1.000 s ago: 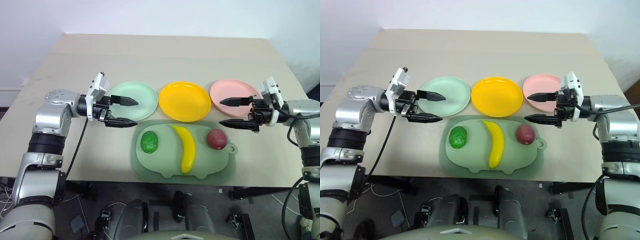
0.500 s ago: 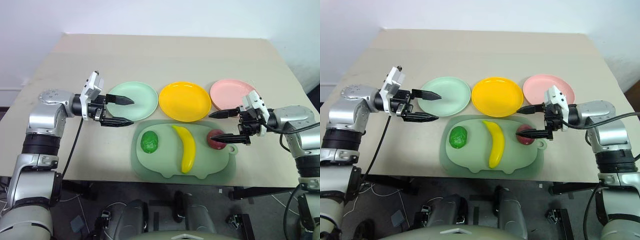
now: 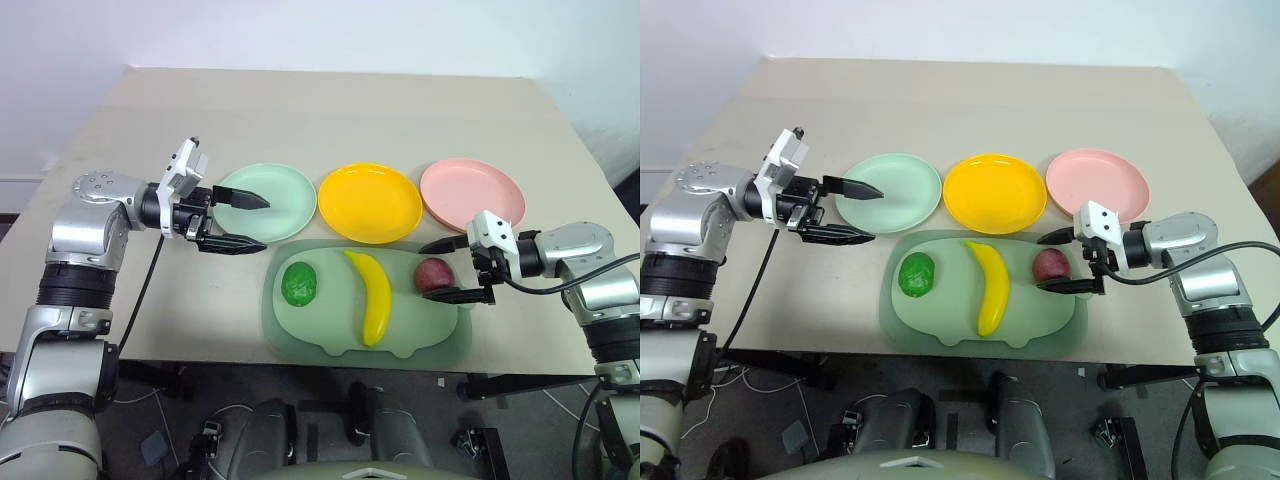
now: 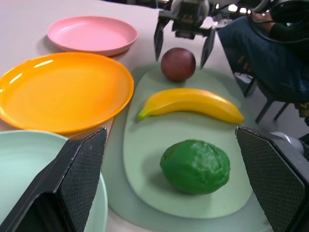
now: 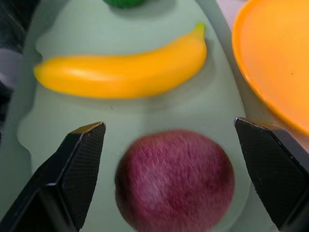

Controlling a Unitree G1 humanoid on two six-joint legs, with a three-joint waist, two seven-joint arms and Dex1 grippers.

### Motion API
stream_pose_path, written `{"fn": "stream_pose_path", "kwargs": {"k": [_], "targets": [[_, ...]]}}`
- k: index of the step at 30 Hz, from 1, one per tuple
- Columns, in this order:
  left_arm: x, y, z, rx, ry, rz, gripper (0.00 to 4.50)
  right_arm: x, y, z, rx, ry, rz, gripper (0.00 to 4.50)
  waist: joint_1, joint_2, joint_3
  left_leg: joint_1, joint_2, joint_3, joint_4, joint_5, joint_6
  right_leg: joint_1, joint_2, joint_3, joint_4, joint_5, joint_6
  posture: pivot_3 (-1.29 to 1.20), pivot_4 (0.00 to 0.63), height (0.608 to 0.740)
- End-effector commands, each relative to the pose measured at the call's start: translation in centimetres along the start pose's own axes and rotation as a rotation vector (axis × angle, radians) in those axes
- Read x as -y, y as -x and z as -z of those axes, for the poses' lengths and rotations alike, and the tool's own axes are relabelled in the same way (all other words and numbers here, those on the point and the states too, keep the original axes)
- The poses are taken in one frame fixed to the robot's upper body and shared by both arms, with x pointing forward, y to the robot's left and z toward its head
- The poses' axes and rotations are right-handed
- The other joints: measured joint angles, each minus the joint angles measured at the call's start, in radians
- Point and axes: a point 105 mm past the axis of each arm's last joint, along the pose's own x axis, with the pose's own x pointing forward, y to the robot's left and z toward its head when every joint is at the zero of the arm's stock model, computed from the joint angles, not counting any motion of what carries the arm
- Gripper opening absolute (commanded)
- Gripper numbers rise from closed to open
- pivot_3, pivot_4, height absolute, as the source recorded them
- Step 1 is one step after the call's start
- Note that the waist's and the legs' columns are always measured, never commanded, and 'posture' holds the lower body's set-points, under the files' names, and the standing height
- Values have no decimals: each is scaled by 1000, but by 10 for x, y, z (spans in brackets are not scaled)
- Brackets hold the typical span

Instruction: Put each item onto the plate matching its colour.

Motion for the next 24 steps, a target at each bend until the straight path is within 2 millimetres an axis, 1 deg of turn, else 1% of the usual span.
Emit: {"fn": "stream_pose_path", "kwargs": {"k": [1,3,4,5,6,8,9,11,12,14,16,18,20,24], "targets": [[3,2,-9,-2,-38,8,4462,2,1,3,-26,22,8,4500,-1,0,0,0,0,0,0,0,0,0,0,0,0,0,0,0,150,740],[3,3,-9,-2,-37,6,4462,1,-1,11,-54,21,1,4500,-1,0,0,0,0,0,0,0,0,0,0,0,0,0,0,0,150,740],[4,3,-9,-4,-37,6,4488,4,-1,12,-48,11,23,4317,-1,0,0,0,0,0,0,0,0,0,0,0,0,0,0,0,150,740],[4,4,-9,-4,-36,5,4500,9,-1,9,-27,3,40,4123,-1,0,0,0,0,0,0,0,0,0,0,0,0,0,0,0,150,740],[4,4,-9,-5,-34,3,4500,10,0,0,16,-3,42,3911,-1,0,0,0,0,0,0,0,0,0,0,0,0,0,0,0,150,740],[4,5,-9,-8,-33,0,4500,12,3,-12,74,-13,41,3344,-1,0,0,0,0,0,0,0,0,0,0,0,0,0,0,0,150,740],[4,6,-9,-8,-31,-1,4500,16,5,-15,85,-6,63,3236,-1,0,0,0,0,0,0,0,0,0,0,0,0,0,0,0,150,740],[4,6,-9,-7,-29,-3,4500,21,9,-25,122,1,84,3235,-1,0,0,0,0,0,0,0,0,0,0,0,0,0,0,0,150,740],[4,6,-9,-5,-28,-3,4500,29,15,-39,193,-8,125,3235,-1,0,0,0,0,0,0,0,0,0,0,0,0,0,0,0,150,740],[4,6,-8,-2,-27,-4,4500,41,24,-62,303,-40,173,3230,-1,0,0,0,0,0,0,0,0,0,0,0,0,0,0,0,150,740],[2,5,-7,0,-25,-10,4500,56,31,-72,343,-63,249,3230,-2,0,0,0,0,0,0,0,0,0,0,0,0,0,0,0,150,740],[2,4,-6,2,-23,-11,4500,86,35,-54,252,-108,431,3230,-2,0,0,0,0,0,0,0,0,0,0,0,0,0,0,0,150,740],[2,4,-7,5,-24,-12,4500,111,43,-28,129,-188,613,3230,0,0,0,0,0,0,0,0,0,0,0,0,0,0,0,0,150,740],[1,5,-7,3,-24,-17,4500,136,60,-2,-26,-204,847,3230,-1,0,0,-1,-1,0,-1,0,0,0,-1,0,-1,0,0,0,150,740]]}}
